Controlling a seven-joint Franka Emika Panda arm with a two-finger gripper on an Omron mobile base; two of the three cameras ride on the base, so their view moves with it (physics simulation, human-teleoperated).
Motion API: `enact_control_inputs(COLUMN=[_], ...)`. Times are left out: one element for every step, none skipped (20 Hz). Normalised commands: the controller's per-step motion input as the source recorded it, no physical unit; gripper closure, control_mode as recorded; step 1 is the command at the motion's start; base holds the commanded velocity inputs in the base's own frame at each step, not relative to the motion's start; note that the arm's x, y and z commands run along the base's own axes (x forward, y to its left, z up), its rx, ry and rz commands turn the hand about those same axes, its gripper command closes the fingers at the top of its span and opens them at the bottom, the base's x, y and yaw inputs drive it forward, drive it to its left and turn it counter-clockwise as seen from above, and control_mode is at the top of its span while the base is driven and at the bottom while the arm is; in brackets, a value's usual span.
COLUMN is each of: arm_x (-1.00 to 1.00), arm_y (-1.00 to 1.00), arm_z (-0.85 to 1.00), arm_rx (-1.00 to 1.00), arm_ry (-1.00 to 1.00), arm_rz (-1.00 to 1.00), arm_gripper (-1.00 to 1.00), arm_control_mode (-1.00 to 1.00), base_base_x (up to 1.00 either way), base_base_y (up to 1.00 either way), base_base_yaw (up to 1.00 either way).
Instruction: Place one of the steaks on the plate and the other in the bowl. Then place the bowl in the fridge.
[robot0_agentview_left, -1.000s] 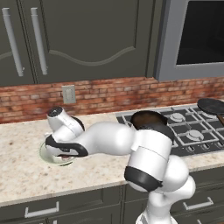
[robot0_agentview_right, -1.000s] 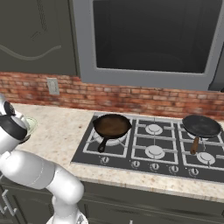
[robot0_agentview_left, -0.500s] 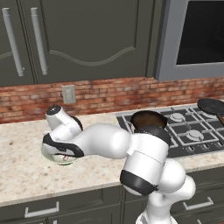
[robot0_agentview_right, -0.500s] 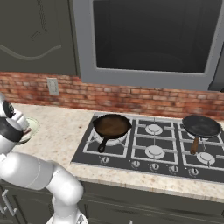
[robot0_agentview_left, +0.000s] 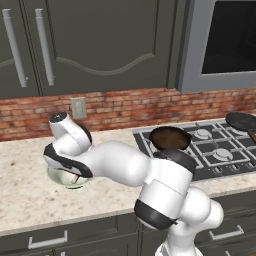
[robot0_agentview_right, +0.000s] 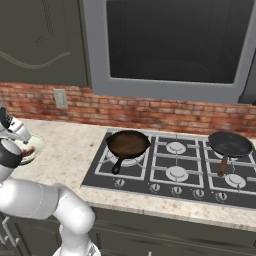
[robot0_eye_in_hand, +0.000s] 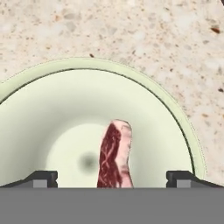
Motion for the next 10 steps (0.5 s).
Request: enact_control_inputs(arm_x=[-0.29,-0.36,-0.44,-0.47,-0.51,-0.56,-0.56,-0.5,-0.5,-0.46], arm_y=[-0.19,-0.22,-0.19,-0.21,-0.26,-0.31,-0.36,-0.48,-0.6,-0.7], arm_z=[0.09,0.01,0.0,0.0,0.0,0.0,0.0,0.0,0.0,0.0], arm_rx=[0.0,0.0,0.0,0.0,0.0,0.0,0.0,0.0,0.0,0.0], arm_ry=[0.0,0.0,-0.03,-0.05,-0.05,-0.07,-0.06,-0.02,-0.02,0.0], arm_rz=[0.0,0.0,0.0,0.0,0.0,0.0,0.0,0.0,0.0,0.0], arm_gripper=[-1.0,-1.0,-1.0,-1.0,-1.0,-1.0,-1.0,-1.0,-1.0,-1.0], arm_control_mode=[-1.0,-1.0,-1.0,-1.0,-1.0,-1.0,-1.0,-1.0,-1.0,-1.0], base_base_x=[0.0,0.0,0.0,0.0,0.0,0.0,0.0,0.0,0.0,0.0], base_base_y=[0.0,0.0,0.0,0.0,0.0,0.0,0.0,0.0,0.0,0.0], base_base_yaw=[0.0,0.0,0.0,0.0,0.0,0.0,0.0,0.0,0.0,0.0])
